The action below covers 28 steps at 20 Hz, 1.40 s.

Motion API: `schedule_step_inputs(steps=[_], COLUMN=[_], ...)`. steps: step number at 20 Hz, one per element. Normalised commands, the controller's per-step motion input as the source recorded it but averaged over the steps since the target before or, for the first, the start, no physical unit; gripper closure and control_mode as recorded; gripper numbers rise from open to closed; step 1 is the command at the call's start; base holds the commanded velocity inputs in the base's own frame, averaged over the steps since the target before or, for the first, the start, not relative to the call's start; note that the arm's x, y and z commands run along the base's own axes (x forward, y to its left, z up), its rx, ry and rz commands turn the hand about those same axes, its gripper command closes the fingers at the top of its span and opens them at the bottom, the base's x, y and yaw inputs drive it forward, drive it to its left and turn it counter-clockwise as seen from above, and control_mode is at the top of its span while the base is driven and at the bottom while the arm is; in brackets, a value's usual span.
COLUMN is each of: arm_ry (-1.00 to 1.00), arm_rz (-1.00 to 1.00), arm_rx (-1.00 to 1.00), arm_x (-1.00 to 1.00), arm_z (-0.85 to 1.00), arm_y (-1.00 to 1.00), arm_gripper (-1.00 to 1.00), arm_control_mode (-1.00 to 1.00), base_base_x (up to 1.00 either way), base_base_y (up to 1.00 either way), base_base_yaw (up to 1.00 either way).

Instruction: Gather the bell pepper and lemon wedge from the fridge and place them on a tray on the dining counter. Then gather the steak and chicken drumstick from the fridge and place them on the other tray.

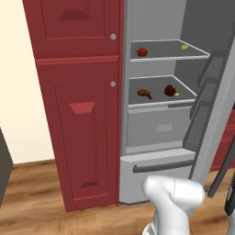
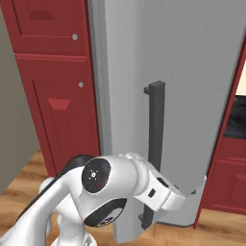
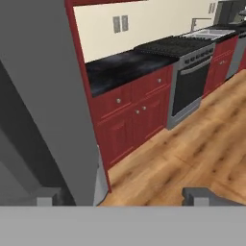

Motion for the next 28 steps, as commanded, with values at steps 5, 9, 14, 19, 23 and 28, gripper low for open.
schedule_step_inputs(steps=[5, 9, 14, 19, 23, 28], arm_ry=[0.00, 0.00, 0.03, 0.13, 0.11, 0.03], arm_rz=[0.04, 0.17, 0.16, 0.09, 0.04, 0.11], arm_rx=[0.00, 0.00, -0.01, -0.07, -0.12, -0.14], arm_x=[-0.97, -0.77, -0.34, 0.00, 0.05, 0.41], arm_z=[0.77, 0.76, 0.56, 0.39, 0.07, -0.07], arm_y=[0.31, 0.65, 0.98, 1.00, 1.00, 1.00], arm_gripper=[-1.00, -1.00, -1.00, -1.00, -1.00, -1.00], arm_control_mode=[-1.00, -1.00, -1.00, -1.00, -1.00, -1.00], base_base_x=[0.00, 0.00, 0.00, 0.00, 0.00, 0.00], base_base_y=[0.00, 0.00, 0.00, 0.00, 0.00, 0.00], base_base_yaw=[0.00, 0.00, 0.00, 0.00, 0.00, 0.00])
